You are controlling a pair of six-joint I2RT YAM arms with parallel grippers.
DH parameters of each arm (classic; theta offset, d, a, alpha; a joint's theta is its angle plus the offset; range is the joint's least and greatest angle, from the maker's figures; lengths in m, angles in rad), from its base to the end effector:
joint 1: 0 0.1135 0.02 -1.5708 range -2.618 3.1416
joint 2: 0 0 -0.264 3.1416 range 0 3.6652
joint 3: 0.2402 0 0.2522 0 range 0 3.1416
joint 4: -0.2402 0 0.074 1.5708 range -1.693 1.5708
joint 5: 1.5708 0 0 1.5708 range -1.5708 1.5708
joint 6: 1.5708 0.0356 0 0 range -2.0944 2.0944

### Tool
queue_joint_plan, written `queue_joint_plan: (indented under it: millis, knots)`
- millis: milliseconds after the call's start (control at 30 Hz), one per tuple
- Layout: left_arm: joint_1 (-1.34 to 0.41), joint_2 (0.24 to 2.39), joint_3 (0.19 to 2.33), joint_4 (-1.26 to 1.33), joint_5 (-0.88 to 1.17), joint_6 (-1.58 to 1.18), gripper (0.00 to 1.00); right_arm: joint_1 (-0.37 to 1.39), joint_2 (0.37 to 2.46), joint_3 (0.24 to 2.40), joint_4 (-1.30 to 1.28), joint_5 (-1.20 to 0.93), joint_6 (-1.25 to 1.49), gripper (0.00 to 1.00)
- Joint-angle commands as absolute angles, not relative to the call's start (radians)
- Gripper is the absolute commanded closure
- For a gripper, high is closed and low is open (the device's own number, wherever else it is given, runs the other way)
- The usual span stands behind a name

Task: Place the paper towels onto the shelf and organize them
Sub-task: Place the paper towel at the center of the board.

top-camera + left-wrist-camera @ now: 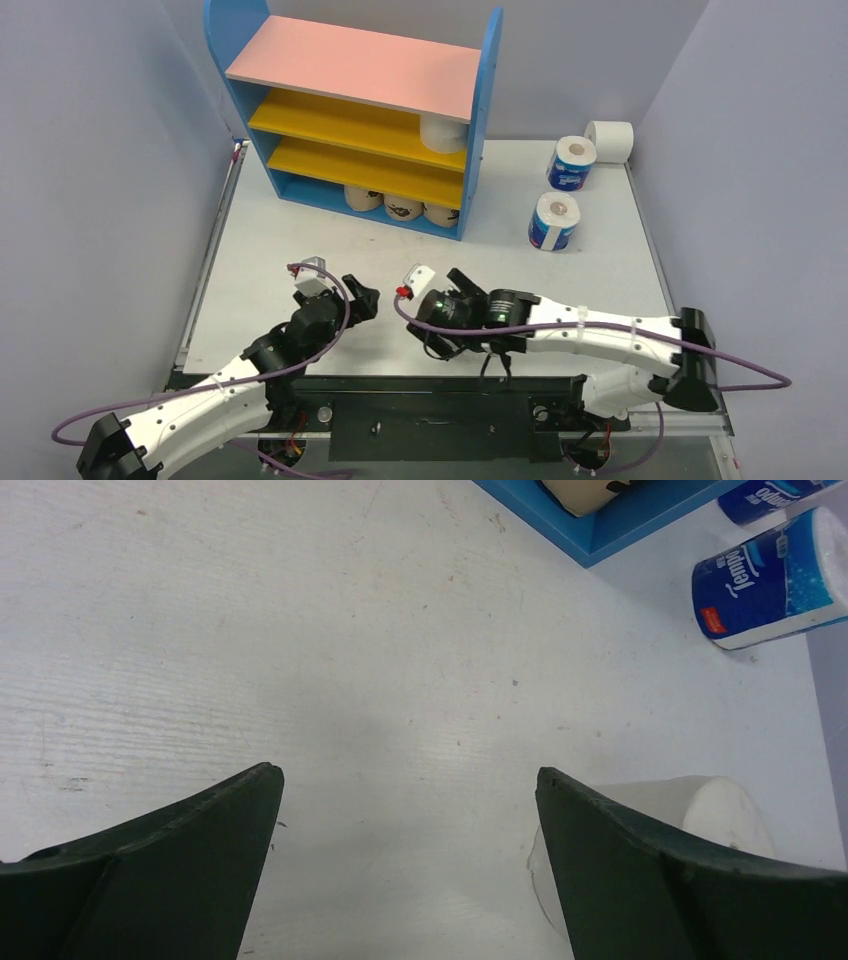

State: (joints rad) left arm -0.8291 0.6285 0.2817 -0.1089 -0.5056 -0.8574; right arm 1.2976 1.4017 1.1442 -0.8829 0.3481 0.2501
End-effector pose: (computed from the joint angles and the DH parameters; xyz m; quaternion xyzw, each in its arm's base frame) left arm 0.1151 -0.1002 0.1956 -0.1439 0.8196 -0.2414 0.4992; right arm 0.0852 0.2592 0.2717 -0.4492 0.8517 0.0260 0.2687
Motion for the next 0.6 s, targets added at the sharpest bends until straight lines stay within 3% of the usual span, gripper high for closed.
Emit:
queue_joint_plan:
  millis: [0,133,333,533,567]
  knots:
    - [-0.816,0.655,0.351,-0.103,-0.544,-0.87,0.03,1.28,1.192,1.166,-0.849,0.506,0.31,0.14]
    - [-0.794,0.683,0.37,-0.061,-0.504,-0.851,0.04,1.159,0.979,1.017,-0.673,0.588,0.478,0.13]
    - [-0.78,0.743,0.437,-0.046,-0.293,-0.737,0.04,0.761,0.759,0.713,-0.416,0.323,0.692,0.12]
    - [-0.806,0.958,0.613,-0.134,-0.076,-0.677,0.01,0.705,0.704,0.542,-0.27,0.279,0.767,0.13]
    - [-0.811,0.988,0.655,-0.156,-0.052,-0.674,0.04,0.705,0.705,0.537,-0.263,0.281,0.771,0.13]
